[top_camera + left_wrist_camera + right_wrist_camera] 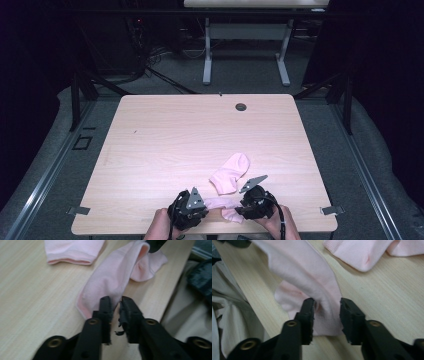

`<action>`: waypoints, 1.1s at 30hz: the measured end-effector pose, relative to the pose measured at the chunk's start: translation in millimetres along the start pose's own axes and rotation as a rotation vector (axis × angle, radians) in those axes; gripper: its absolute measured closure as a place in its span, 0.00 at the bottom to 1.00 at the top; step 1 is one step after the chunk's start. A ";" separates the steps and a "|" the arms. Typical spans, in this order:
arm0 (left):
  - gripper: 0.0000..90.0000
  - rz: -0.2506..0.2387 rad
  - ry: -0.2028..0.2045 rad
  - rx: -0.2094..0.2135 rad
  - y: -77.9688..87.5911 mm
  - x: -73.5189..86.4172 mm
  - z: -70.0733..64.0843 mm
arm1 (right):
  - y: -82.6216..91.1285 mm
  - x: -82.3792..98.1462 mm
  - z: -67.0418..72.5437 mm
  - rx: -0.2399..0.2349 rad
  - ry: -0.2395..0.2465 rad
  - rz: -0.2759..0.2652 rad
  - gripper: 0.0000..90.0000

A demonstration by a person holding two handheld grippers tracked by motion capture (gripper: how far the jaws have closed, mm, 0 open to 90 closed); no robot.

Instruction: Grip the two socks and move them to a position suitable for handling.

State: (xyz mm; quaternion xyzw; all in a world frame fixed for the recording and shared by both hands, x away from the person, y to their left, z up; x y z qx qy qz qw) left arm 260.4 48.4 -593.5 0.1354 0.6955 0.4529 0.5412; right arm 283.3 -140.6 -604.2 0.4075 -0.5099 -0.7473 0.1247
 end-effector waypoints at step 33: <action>0.91 0.098 0.173 -0.145 -19.0 4.7 36.1 | 2.7 21.4 8.5 0.100 -0.150 -0.060 0.82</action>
Point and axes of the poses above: each handheld gripper's, and its own axes: y roughly backward along the jaws, x roughly out of its underside, z roughly to its left, the point moved 6 cm from there along -y, roughly forward along the jaws, and after that the axes turned 2 degrees about -y, right-handed, at the moved point
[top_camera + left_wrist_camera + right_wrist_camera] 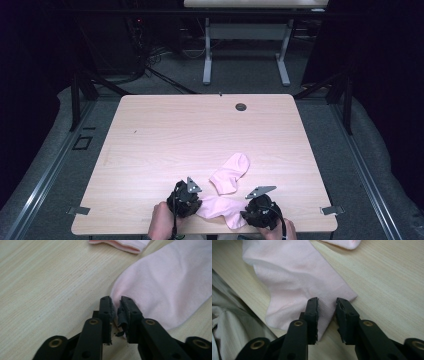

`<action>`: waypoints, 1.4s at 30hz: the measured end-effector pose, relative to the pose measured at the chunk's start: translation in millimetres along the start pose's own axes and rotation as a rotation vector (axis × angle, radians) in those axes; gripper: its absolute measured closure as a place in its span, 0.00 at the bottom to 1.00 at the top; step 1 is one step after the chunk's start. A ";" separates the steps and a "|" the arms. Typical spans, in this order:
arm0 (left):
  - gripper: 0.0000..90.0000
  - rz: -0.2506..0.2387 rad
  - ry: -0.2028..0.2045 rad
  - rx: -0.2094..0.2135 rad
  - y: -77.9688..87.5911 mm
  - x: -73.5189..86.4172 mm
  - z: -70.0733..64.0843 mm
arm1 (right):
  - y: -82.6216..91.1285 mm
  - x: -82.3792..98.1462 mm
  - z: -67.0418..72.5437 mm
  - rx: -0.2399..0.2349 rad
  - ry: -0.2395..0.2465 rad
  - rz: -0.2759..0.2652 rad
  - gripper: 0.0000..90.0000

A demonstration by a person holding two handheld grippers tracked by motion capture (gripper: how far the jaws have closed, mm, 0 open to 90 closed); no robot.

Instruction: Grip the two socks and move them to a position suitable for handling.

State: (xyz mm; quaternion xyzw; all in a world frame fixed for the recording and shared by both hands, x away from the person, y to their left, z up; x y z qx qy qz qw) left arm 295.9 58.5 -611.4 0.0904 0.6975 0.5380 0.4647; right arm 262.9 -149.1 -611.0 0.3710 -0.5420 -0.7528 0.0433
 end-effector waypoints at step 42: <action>0.18 -0.125 0.185 -0.124 36.1 35.7 34.7 | 6.4 -38.5 -18.9 -0.093 0.166 -0.023 0.41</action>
Point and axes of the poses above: each handheld gripper's, and its own axes: y roughly backward along the jaws, x roughly out of its underside, z roughly to its left, the point moved 6 cm from there along -y, roughly forward along the jaws, and after that the axes turned 2 degrees about -y, right-handed, at the moved point
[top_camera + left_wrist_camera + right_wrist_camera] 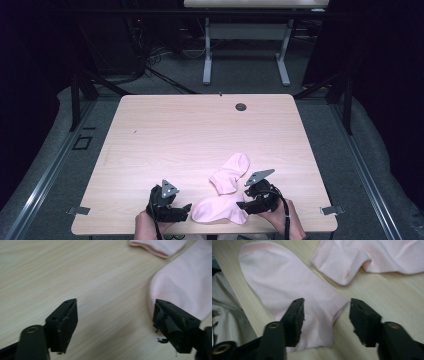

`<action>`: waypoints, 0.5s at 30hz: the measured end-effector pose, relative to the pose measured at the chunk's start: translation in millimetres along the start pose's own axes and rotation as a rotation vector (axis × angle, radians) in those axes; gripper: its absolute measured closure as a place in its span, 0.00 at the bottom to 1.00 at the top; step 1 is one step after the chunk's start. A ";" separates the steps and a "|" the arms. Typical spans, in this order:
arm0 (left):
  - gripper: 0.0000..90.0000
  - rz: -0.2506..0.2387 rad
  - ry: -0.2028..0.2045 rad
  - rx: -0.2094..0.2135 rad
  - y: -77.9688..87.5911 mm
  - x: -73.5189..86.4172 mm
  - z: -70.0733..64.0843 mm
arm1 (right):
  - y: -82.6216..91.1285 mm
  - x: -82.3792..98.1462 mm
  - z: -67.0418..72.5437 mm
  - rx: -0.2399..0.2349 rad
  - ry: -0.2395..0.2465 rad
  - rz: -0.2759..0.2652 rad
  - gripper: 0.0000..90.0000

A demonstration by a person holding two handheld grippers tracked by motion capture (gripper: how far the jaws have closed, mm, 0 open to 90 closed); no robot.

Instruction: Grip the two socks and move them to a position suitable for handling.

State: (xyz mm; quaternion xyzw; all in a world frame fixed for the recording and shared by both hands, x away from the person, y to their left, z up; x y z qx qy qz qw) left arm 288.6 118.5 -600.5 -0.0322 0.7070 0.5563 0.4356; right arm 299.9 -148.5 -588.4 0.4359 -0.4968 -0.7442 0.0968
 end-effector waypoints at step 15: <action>0.00 -0.002 0.083 -0.145 -17.4 24.7 50.3 | -15.1 -43.8 -3.6 0.064 0.010 0.002 0.09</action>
Point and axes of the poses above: each handheld gripper's, and its own axes: y roughly backward along the jaws, x roughly out of its underside, z roughly to its left, the point moved 6 cm from there along -y, roughly forward along the jaws, and after that the axes turned 2 degrees about -y, right-handed, at the moved point
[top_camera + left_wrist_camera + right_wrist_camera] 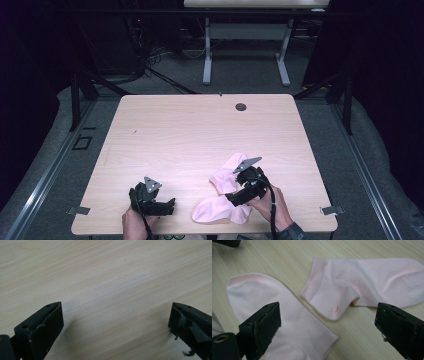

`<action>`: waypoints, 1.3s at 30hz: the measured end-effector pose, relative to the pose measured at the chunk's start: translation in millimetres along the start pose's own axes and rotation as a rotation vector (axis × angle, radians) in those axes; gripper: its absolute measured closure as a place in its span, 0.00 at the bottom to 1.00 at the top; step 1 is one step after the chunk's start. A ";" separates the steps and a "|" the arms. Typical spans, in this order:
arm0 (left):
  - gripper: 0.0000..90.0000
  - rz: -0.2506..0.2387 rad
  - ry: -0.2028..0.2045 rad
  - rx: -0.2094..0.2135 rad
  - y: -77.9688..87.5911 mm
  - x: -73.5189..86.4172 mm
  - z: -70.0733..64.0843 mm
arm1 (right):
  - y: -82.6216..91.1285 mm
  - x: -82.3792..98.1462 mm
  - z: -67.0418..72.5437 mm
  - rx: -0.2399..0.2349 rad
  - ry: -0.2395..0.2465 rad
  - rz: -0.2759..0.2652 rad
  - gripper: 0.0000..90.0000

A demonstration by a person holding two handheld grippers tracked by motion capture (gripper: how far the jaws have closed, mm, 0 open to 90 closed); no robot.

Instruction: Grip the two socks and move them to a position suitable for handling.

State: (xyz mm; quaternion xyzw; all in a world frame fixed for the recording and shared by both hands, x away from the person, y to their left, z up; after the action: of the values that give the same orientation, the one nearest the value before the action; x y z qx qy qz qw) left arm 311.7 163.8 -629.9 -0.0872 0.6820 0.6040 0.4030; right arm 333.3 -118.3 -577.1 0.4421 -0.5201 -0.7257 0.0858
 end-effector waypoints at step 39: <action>0.00 -0.074 0.024 0.019 -7.6 -1.5 4.2 | -51.7 -26.0 3.9 -0.011 -0.047 0.028 0.91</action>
State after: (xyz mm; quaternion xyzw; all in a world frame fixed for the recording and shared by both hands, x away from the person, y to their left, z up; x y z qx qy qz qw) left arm 319.2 165.0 -634.4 -0.1157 0.6888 0.5811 0.4176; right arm 363.3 -77.5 -605.4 0.4171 -0.5242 -0.7374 0.0861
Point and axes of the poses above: each handheld gripper's, and its own axes: y roughly backward along the jaws, x roughly out of its underside, z roughly to its left, the point moved 6 cm from there along -y, roughly forward along the jaws, and after that the axes turned 2 degrees about -y, right-handed, at the moved point
